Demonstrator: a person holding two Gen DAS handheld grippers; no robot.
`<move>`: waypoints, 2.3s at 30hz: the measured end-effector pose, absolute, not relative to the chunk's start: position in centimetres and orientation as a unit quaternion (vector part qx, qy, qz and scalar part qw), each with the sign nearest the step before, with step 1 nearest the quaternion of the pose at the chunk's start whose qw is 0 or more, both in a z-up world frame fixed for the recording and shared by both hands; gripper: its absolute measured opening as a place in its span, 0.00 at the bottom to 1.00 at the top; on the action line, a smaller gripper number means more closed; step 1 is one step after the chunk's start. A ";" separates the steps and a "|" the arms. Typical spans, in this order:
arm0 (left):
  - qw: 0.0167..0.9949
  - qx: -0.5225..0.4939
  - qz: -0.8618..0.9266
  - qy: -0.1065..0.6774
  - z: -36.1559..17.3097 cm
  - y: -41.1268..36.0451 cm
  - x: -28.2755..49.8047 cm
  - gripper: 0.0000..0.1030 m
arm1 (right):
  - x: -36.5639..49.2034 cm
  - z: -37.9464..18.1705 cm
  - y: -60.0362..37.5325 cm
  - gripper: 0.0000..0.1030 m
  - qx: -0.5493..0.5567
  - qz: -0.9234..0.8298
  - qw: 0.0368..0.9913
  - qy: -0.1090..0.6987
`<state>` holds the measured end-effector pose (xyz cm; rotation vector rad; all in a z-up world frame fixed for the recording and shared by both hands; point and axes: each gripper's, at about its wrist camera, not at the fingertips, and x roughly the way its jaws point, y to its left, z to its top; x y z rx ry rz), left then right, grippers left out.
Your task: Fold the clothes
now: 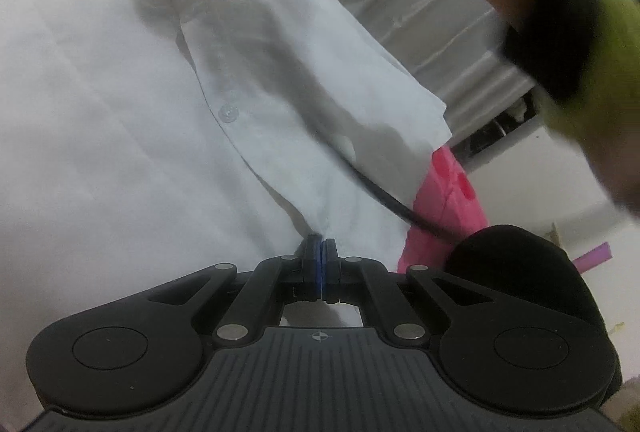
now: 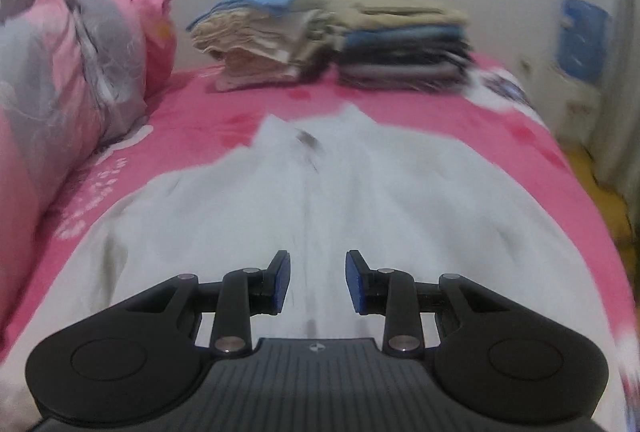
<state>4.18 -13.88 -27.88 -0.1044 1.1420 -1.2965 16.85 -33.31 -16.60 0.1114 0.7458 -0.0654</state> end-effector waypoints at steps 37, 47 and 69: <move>0.607 -0.106 -0.607 0.501 -29.5 -12.4 6.4 0.01 | 33.4 -24.6 -39.5 0.05 0.357 0.050 0.869 0.340; 0.614 -0.101 -0.607 0.495 -29.0 -12.2 6.4 0.01 | 28.1 -18.3 -38.7 0.32 0.265 0.027 0.893 0.363; 0.630 -0.011 -0.607 0.484 -24.0 -10.2 7.3 0.20 | -10.7 -16.9 -43.3 0.35 0.400 -0.234 0.826 0.322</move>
